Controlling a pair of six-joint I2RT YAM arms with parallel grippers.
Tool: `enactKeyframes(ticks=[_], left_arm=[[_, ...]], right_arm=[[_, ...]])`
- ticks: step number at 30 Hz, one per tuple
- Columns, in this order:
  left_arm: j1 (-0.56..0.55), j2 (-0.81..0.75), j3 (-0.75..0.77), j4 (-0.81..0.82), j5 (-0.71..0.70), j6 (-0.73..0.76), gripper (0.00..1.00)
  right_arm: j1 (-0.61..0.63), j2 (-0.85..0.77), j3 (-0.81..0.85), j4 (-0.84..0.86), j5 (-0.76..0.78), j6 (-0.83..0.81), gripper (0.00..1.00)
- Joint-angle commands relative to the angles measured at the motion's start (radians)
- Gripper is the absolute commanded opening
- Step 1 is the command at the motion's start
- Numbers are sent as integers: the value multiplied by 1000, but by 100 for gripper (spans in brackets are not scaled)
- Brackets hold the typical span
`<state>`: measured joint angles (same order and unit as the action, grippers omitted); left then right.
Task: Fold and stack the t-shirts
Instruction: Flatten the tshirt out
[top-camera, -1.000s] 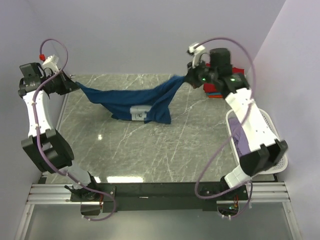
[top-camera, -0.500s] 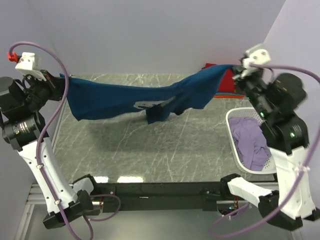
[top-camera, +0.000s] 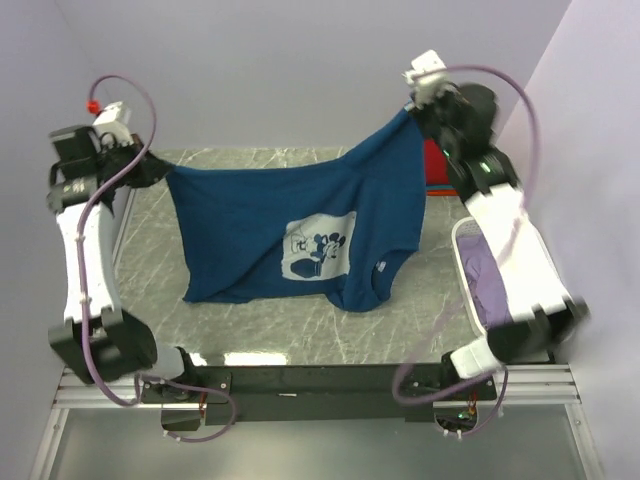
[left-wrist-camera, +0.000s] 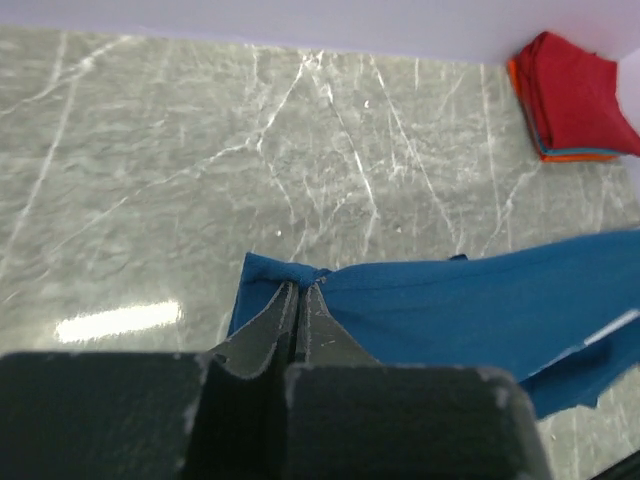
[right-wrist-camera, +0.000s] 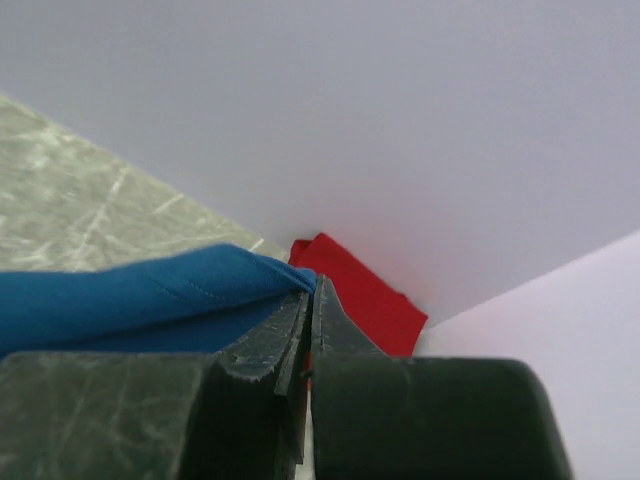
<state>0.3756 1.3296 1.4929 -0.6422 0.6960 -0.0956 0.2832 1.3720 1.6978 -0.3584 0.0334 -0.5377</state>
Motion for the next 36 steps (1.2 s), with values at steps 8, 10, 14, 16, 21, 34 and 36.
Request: enactKeyframes(ticks=[8, 10, 14, 16, 21, 34, 36], left_arm=[[-78, 439, 611, 308, -153, -255, 1], [-75, 463, 723, 381, -154, -301, 1], [-63, 419, 660, 602, -165, -371, 1], [-63, 384, 548, 727, -152, -366, 1], [-66, 355, 289, 780, -110, -264, 1], [-69, 408, -122, 606, -36, 85, 1], [-67, 428, -96, 557, -26, 134, 1]], right_arm=[[-84, 525, 808, 139, 88, 50, 0], [-84, 541, 878, 227, 102, 42, 0], [-88, 428, 653, 461, 74, 41, 0], [-93, 423, 649, 474, 44, 41, 0], [-91, 424, 522, 403, -36, 9, 0], [-81, 177, -253, 457, -67, -160, 0], [-79, 164, -263, 399, -92, -180, 0]])
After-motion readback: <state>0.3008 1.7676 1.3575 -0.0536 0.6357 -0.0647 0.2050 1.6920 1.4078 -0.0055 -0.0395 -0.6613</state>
